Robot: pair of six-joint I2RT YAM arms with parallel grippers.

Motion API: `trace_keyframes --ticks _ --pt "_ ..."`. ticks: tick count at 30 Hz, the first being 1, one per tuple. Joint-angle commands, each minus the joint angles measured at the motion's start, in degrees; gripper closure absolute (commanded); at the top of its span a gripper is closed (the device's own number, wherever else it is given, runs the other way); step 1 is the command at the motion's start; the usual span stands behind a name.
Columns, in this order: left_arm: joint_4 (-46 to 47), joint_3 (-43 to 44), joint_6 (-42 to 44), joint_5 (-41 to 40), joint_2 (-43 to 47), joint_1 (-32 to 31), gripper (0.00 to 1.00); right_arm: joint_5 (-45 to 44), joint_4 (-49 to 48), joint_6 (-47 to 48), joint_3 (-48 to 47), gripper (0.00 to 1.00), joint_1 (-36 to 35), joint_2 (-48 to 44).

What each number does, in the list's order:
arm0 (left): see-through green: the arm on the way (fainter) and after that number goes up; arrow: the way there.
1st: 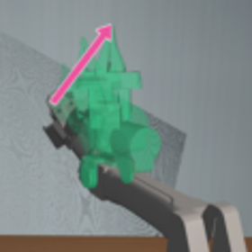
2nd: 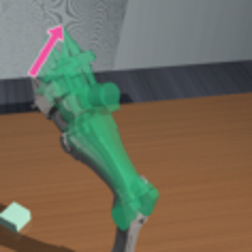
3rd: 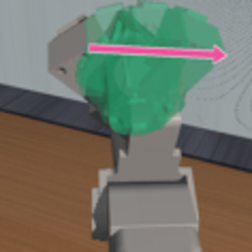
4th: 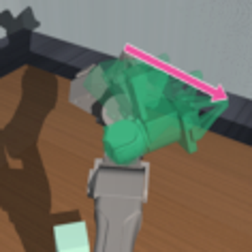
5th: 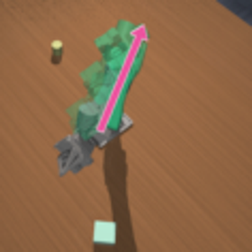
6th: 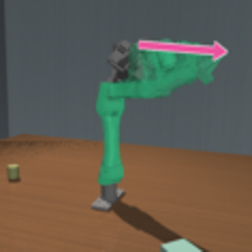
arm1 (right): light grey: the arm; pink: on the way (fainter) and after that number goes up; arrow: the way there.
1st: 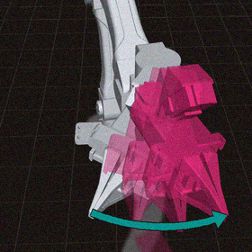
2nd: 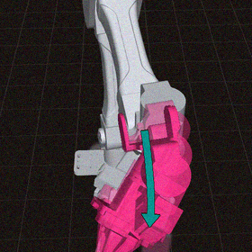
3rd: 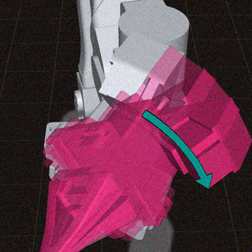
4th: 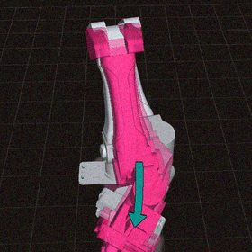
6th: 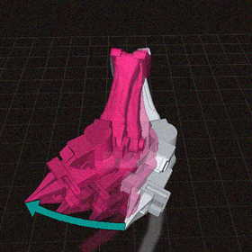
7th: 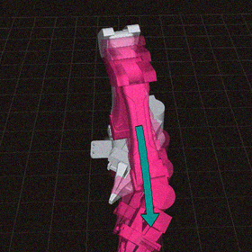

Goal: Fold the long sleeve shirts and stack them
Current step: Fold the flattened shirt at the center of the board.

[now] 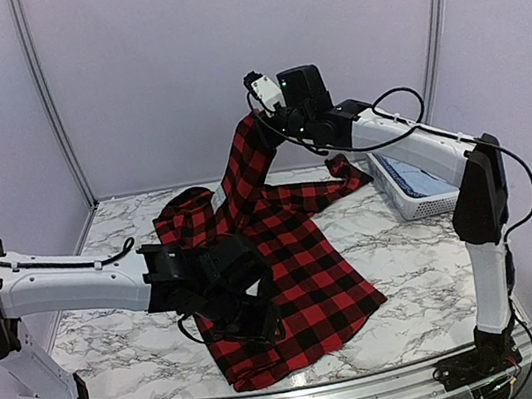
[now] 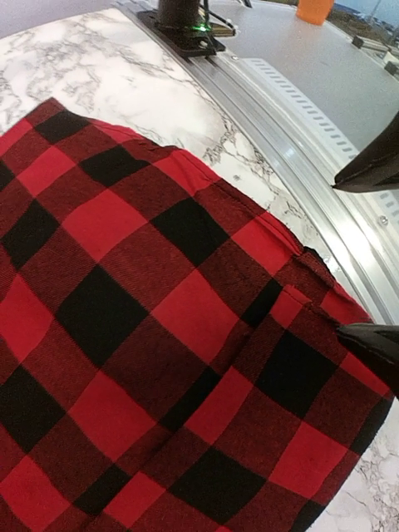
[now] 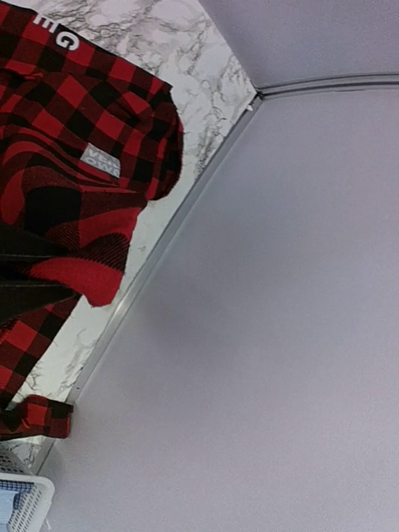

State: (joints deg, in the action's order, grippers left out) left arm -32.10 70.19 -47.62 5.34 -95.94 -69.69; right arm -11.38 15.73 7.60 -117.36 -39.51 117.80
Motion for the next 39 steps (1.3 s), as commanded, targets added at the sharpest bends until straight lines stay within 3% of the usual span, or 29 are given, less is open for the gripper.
trace_keyframes --ticks 1,9,13,16,24,39 --pt "1.81 -1.89 -1.98 -4.87 6.68 4.41 0.44 4.14 2.01 -2.79 4.68 1.00 -0.50 -4.10" --pt "4.78 -5.26 -4.59 -6.13 14.01 24.77 0.50 3.91 -0.03 -2.48 14.76 1.00 -7.13 -9.59" --pt "9.90 -6.29 -4.26 -1.63 12.38 36.72 0.50 3.19 -0.67 -2.26 19.95 1.00 -12.01 -11.38" --pt "12.20 -3.21 -2.70 0.50 7.50 41.76 0.50 3.76 -1.64 -3.35 24.51 1.00 -14.78 -12.80" --pt "15.78 2.29 -0.25 4.54 -3.53 46.74 0.51 5.03 -2.46 -6.12 31.77 1.00 -20.97 -12.91" --pt "19.35 2.76 0.37 5.71 -11.11 48.42 0.48 7.59 -1.49 -9.40 33.80 1.00 -24.33 -10.28"
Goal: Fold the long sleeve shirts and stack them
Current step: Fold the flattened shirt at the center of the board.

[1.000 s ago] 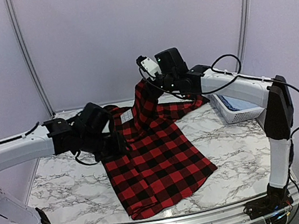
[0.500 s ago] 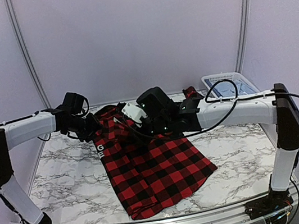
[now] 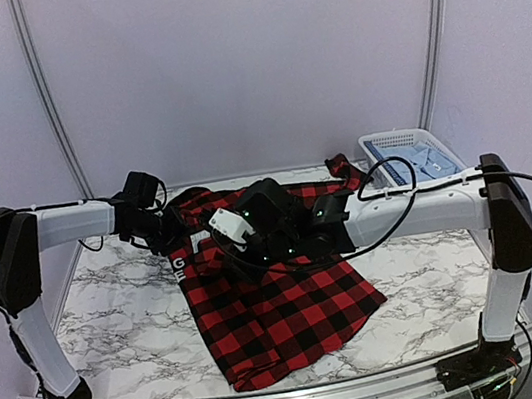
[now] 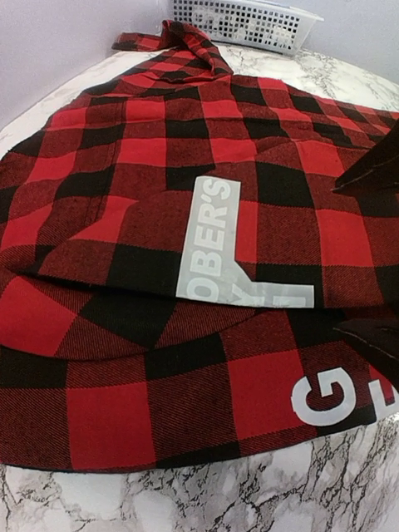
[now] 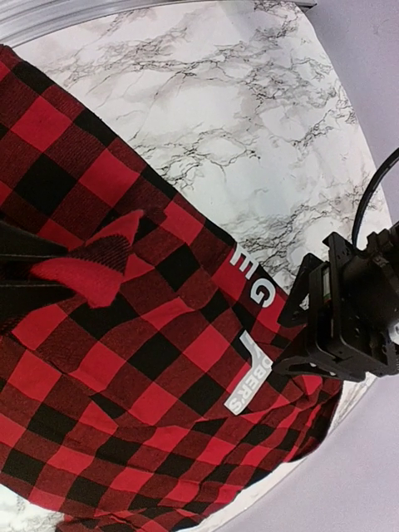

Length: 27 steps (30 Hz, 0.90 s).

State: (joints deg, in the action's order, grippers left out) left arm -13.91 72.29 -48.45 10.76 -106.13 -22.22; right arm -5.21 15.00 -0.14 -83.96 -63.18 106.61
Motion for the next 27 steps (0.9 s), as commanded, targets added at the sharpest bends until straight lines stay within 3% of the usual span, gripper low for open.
trace_keyframes --ticks 1,27 --pt "1.17 0.56 1.29 0.42 -0.99 1.13 0.48 1.76 -0.77 -1.93 0.46 1.00 -0.90 0.75" --pt "2.00 -0.84 4.64 1.50 -3.56 1.77 0.49 4.61 -3.27 -9.28 7.19 1.00 -7.62 3.40"
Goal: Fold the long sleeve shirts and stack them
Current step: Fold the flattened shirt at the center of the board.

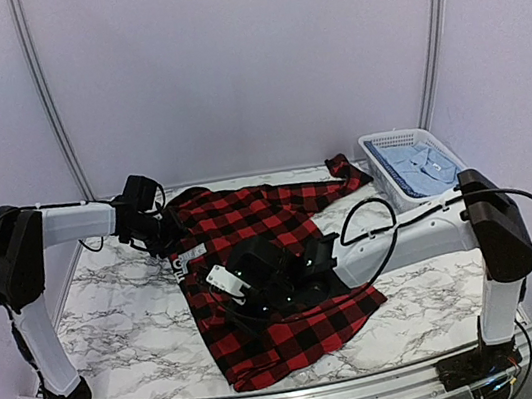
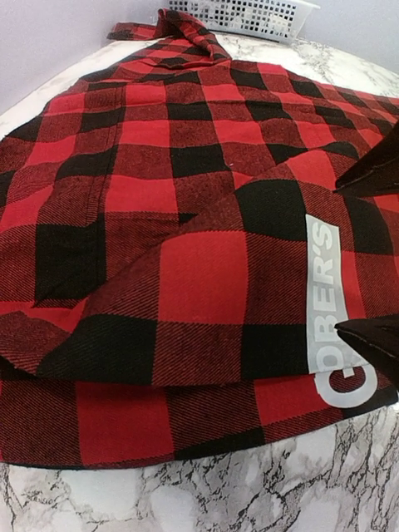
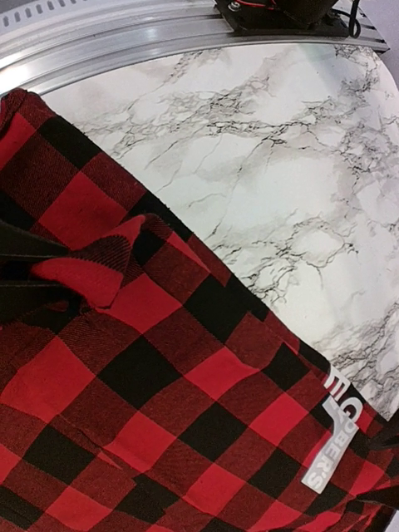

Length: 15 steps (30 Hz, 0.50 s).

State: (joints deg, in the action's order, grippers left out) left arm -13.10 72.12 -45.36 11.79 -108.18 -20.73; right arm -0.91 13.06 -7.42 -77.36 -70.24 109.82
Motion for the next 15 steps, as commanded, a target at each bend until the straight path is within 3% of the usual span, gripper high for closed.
trace_keyframes --ticks 1,6,15 --pt "1.19 -0.74 1.55 0.35 -1.39 0.30 0.49 0.29 -1.43 -2.13 0.62 1.00 -0.55 0.05" --pt "1.33 -0.57 1.47 -0.27 -1.24 0.58 0.50 2.82 -1.26 -1.70 0.69 0.90 -1.14 -0.40" --pt "1.31 -1.16 2.03 -0.45 -0.74 1.15 0.50 5.44 1.47 -1.29 3.79 0.54 -1.92 -5.47"
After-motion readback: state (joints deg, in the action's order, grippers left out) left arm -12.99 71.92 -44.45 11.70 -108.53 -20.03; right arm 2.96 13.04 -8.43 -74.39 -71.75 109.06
